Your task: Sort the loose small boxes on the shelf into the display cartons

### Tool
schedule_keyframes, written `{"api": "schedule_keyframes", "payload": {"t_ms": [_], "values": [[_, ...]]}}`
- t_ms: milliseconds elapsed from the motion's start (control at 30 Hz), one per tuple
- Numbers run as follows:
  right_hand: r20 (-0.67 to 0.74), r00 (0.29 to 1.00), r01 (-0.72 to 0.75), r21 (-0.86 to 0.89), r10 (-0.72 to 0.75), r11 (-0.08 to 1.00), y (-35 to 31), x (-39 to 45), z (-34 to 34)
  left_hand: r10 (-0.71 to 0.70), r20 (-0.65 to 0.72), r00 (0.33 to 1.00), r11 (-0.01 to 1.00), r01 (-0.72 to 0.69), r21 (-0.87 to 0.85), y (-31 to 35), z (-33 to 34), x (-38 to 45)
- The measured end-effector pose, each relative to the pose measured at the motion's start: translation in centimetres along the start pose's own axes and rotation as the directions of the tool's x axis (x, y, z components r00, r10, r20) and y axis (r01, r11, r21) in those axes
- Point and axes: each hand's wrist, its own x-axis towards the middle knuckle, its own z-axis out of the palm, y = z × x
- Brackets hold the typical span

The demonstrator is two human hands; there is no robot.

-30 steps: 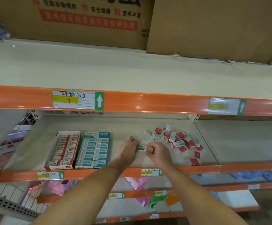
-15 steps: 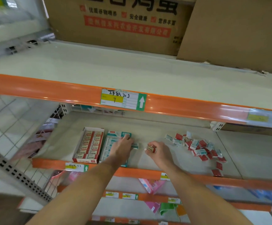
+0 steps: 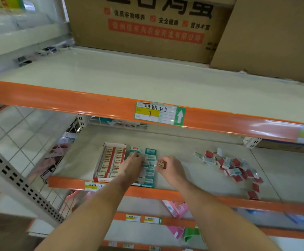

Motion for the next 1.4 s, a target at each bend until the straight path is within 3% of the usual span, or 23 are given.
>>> {"api": "schedule_keyframes", "payload": {"t_ms": [800,1067,1300,1400], "values": [[-0.032,0.997,-0.076,-0.059,0.074,0.995,-0.6,1.1,0.8,-0.069,-0.048,0.996,0.974,0.057,-0.22,0.4,0.8,3.7],[-0.029,0.996,-0.088,-0.061,0.087,0.994,-2.6,2.0,1.8,0.018,-0.047,0.999,0.977,-0.028,-0.21,-1.0,-0.1,3.8],[-0.006,1.0,-0.026,-0.044,0.026,0.999,-6.5,2.8,3.6,0.017,-0.118,0.993,0.978,-0.042,-0.206,-4.7,-3.6,3.1],[0.032,0.999,0.029,-0.027,-0.028,0.999,-9.0,3.0,4.9,-0.064,-0.11,0.992,0.974,0.038,-0.223,-7.2,-4.7,2.3]]}}
